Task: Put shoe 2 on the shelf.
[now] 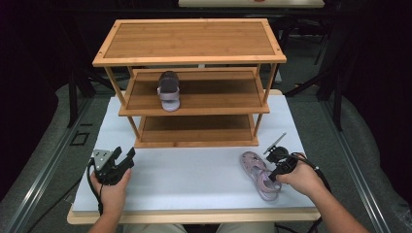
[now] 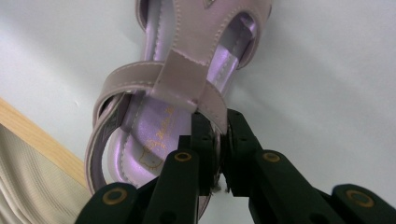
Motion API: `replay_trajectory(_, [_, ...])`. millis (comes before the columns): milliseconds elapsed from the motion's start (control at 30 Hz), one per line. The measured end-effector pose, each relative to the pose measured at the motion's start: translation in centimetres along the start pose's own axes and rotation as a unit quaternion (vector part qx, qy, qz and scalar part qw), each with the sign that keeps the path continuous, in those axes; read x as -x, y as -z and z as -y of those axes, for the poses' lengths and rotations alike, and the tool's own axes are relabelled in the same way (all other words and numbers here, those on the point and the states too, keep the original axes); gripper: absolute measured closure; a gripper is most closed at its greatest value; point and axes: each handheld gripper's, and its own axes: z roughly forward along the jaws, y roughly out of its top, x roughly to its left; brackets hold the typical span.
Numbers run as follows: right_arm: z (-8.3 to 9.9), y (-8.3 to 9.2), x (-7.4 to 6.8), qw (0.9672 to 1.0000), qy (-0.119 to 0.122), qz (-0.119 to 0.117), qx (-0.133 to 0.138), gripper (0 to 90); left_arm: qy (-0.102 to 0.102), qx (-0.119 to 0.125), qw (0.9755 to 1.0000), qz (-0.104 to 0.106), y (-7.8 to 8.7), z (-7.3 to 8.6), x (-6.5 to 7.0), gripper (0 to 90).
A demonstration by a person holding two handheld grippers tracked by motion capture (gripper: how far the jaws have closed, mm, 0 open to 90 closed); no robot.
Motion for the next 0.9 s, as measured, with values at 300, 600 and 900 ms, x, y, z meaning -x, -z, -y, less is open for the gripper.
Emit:
replay_trajectory(300, [1.4, 0.8, -0.2, 0.9965, -0.016, -0.008, 0.081, 84.0, 0.0, -0.001, 1.0, 0.0, -0.1, 0.0, 0.0, 47.3])
replay_trajectory(600, [4.3, 0.9, -1.5, 0.965, -0.058, 0.001, 0.256, 83.9, 0.0, -0.001, 1.0, 0.0, -0.1, 0.1, 0.0, 47.2])
replay_trajectory(900, [6.5, 0.3, -5.5, 0.8875, -0.102, 0.106, 0.437, 84.0, -0.003, -0.003, 1.0, 0.002, -0.2, 0.1, 0.1, 47.2])
